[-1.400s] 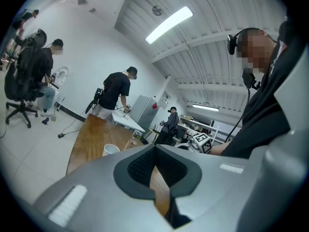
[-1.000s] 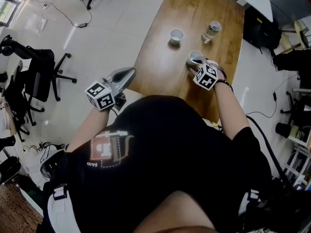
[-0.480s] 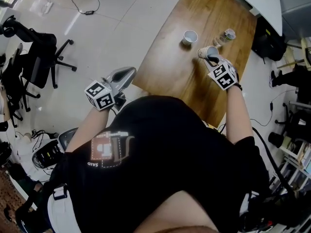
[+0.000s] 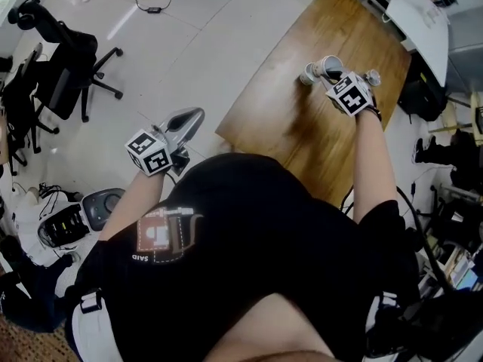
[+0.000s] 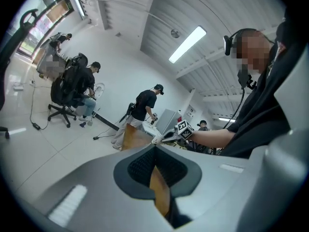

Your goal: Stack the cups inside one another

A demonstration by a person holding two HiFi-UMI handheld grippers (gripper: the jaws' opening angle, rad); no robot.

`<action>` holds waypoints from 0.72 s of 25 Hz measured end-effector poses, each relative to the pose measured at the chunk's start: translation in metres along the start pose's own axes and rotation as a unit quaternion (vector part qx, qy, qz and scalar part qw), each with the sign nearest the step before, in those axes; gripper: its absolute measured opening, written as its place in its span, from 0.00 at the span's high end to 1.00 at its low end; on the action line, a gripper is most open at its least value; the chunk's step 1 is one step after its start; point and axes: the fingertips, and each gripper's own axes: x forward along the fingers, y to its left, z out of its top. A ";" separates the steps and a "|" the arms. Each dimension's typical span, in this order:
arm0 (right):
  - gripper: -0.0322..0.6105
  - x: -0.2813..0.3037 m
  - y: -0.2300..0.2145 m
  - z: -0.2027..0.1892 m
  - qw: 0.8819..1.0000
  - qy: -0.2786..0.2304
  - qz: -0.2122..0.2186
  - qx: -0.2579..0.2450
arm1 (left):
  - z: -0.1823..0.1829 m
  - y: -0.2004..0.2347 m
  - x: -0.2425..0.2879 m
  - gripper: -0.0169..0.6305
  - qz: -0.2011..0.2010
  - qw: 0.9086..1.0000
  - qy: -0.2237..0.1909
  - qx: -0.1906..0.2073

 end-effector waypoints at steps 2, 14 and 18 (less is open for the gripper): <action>0.89 0.018 0.003 -0.010 1.000 0.021 0.003 -0.001 | -0.001 0.010 -0.013 0.97 0.014 1.000 -0.001 -0.002; 0.75 -0.161 -0.015 0.024 0.930 -0.300 -0.103 0.185 | 0.014 -0.001 0.030 0.97 -0.050 0.998 0.006 0.029; 0.84 -0.225 0.004 -0.046 0.867 -0.380 -0.113 0.302 | 0.024 -0.046 0.089 0.97 -0.103 0.993 0.024 0.044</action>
